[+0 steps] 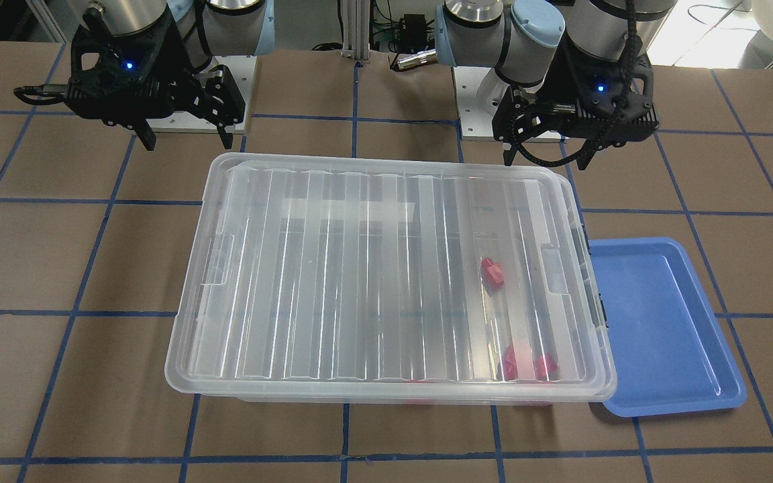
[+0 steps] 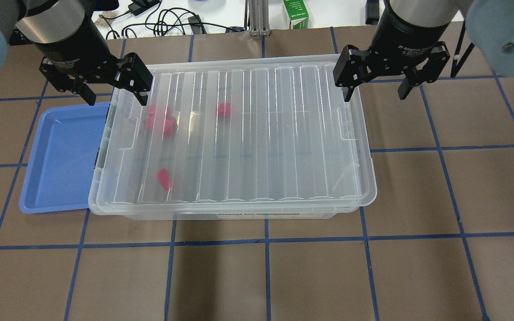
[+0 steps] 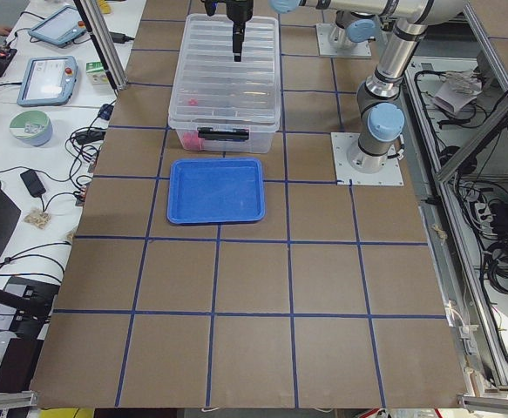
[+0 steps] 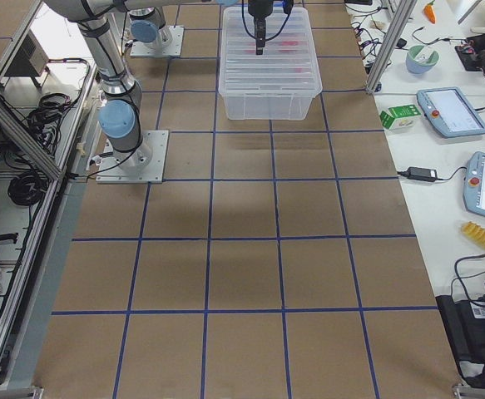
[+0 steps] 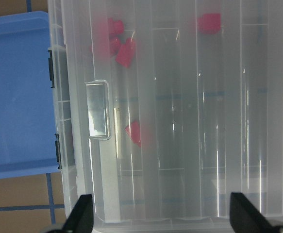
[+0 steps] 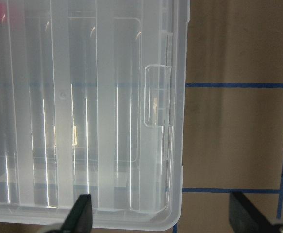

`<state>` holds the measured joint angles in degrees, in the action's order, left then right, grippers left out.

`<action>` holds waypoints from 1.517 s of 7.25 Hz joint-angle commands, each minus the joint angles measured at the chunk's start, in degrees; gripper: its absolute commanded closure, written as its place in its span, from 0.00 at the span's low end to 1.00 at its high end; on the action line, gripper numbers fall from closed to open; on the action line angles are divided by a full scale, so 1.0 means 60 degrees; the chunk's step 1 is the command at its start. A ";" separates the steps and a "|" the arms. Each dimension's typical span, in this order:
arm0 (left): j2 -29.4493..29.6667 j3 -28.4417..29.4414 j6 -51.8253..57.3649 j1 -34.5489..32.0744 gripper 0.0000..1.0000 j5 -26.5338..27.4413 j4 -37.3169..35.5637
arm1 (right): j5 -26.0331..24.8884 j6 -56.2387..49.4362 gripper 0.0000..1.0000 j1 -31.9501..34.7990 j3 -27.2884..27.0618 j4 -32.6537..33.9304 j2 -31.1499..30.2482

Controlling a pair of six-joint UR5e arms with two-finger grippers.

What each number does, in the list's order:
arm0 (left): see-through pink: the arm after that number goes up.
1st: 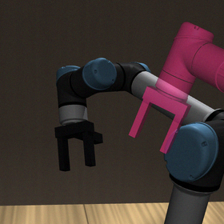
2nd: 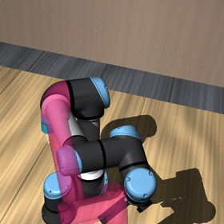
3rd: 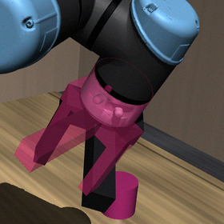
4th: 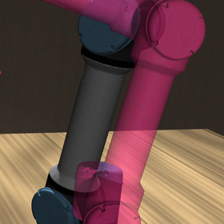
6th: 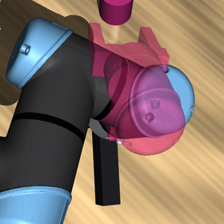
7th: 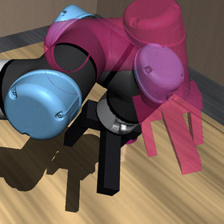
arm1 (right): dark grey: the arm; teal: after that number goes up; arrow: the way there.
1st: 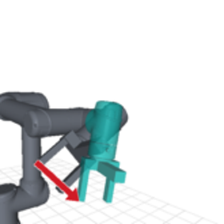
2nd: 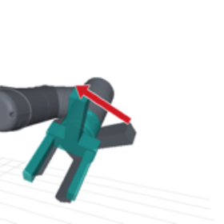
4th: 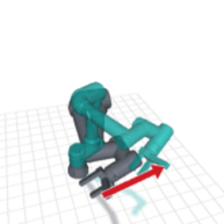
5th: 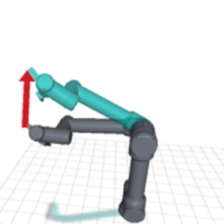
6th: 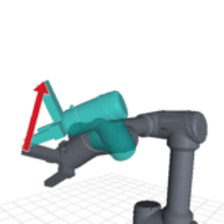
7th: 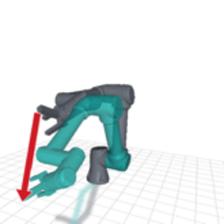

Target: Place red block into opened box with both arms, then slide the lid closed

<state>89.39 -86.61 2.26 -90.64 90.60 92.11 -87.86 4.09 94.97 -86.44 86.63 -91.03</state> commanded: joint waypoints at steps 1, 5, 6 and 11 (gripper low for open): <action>0.0071 -0.0009 0.0003 0.0018 0.00 -0.0027 -0.0029 | -0.0021 0.0080 0.00 0.0036 -0.0199 0.0312 -0.0151; 0.0058 -0.0023 -0.0026 0.0004 0.00 -0.0012 -0.0029 | -0.0050 0.0051 0.00 0.0036 -0.0140 0.0312 -0.0136; 0.0057 -0.0023 -0.0040 0.0004 0.00 -0.0012 -0.0029 | 0.0066 0.0007 0.00 0.0036 -0.0126 0.0312 -0.0136; 0.0014 -0.0038 -0.0040 0.0004 0.00 -0.0012 -0.0029 | 0.0082 -0.0023 0.00 0.0036 -0.0169 0.0312 -0.0151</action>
<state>89.64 -86.82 2.02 -90.61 90.52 91.93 -87.36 3.98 95.18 -87.41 88.51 -91.93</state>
